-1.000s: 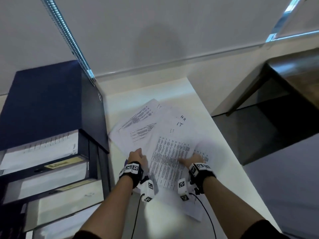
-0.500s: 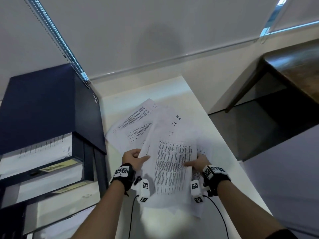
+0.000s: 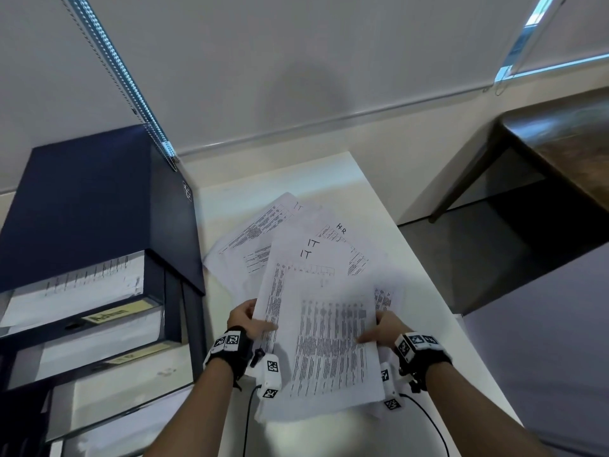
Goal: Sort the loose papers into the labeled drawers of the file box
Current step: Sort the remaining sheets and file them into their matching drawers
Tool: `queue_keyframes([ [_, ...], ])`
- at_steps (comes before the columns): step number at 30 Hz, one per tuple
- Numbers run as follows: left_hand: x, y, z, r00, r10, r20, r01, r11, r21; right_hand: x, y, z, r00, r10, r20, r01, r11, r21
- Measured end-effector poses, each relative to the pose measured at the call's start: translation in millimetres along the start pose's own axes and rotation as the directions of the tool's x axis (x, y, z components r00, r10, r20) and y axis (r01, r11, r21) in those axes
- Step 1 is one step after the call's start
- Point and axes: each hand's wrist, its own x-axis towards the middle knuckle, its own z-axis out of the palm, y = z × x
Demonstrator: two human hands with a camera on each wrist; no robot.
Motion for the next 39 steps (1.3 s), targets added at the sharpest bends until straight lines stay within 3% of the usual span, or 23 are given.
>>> queue_keyframes([
  [2, -0.7, -3.9, 1.2, 0.997, 0.079, -0.015, -0.079, 0.997, -0.005, -0.1, -0.9, 4.4, 0.999, -0.029, 0.022, 0.029, 0.999, -0.018],
  [5, -3.3, -2.4, 5.2, 0.987, 0.152, -0.044, -0.15, 0.988, 0.031, 4.7, 0.7, 8.3, 0.994, -0.087, -0.063, 0.086, 0.996, -0.011],
  [9, -8.8, 4.3, 11.5, 0.985, 0.157, 0.071, -0.165, 0.98, 0.116, 8.9, 4.1, 10.9, 0.976, -0.111, -0.189, 0.12, 0.992, 0.038],
  [15, -6.6, -5.0, 16.5, 0.986, 0.132, 0.098, -0.146, 0.977, 0.155, 9.2, 3.3, 10.4, 0.964, -0.114, -0.239, 0.142, 0.985, 0.1],
  [19, -21.3, 11.0, 19.4, 0.973, 0.161, 0.164, -0.183, 0.974, 0.13, 9.9, -4.0, 13.7, 0.975, -0.121, -0.188, 0.151, 0.976, 0.154],
  [24, -37.4, 42.0, -1.9, 0.958, 0.276, 0.076, -0.271, 0.96, -0.075, 2.9, -14.6, -1.5, 0.961, -0.164, -0.224, 0.229, 0.923, 0.309],
  [28, -53.5, 84.9, -28.0, 0.912, 0.41, 0.009, -0.402, 0.898, -0.181, -32.9, -61.8, -24.1, 0.902, -0.366, -0.228, 0.432, 0.777, 0.459],
  [33, -76.2, 124.9, -56.1, 0.822, 0.57, 0.004, -0.558, 0.806, -0.199, -73.2, -114.3, -36.0, 0.806, -0.527, -0.271, 0.592, 0.703, 0.394],
  [36, -76.4, 122.1, -58.8, 0.843, 0.537, 0.034, -0.533, 0.842, -0.077, -83.6, -119.2, -23.1, 0.786, -0.534, -0.311, 0.617, 0.712, 0.334],
  [39, -72.2, 100.6, -51.6, 0.898, 0.439, 0.027, -0.439, 0.891, 0.119, -78.8, -102.1, -0.4, 0.838, -0.502, -0.214, 0.541, 0.816, 0.204],
])
